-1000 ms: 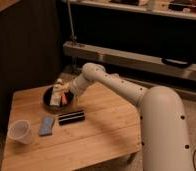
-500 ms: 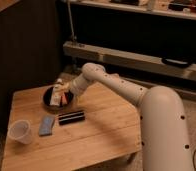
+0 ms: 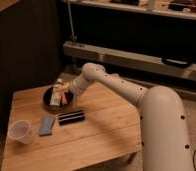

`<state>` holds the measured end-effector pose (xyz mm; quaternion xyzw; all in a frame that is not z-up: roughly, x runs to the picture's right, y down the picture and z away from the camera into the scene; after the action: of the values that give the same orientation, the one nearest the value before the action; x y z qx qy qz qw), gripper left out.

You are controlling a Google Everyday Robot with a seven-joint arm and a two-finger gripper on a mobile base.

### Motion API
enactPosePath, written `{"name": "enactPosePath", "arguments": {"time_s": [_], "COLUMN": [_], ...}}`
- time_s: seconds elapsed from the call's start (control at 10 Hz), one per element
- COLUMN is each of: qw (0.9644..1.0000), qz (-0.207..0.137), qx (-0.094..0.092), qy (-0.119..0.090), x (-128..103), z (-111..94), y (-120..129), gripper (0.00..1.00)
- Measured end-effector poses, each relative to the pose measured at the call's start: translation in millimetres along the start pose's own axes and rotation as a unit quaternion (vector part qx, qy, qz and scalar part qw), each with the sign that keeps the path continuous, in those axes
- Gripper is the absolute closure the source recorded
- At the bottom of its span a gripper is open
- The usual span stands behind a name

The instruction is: Push the eraser across the table

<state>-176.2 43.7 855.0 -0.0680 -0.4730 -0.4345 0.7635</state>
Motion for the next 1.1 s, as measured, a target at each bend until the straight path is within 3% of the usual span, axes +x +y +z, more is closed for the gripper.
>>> {"name": "enactPosePath", "arguments": {"time_s": [0.3, 0.5, 0.8, 0.9, 1.1], "qw": [1.0, 0.9992, 0.997, 0.9963, 0.9934], "qz": [-0.004, -0.003, 0.014, 0.023, 0.02], "qx": [-0.006, -0.025, -0.025, -0.024, -0.022], "qy": [0.004, 0.032, 0.071, 0.08, 0.111], "x": [0, 1, 8, 12, 20], "z": [-1, -13, -53, -62, -79], "y": [0, 8, 45, 60, 86], "gripper": [0.2, 0.2, 0.21, 0.25, 0.45]}}
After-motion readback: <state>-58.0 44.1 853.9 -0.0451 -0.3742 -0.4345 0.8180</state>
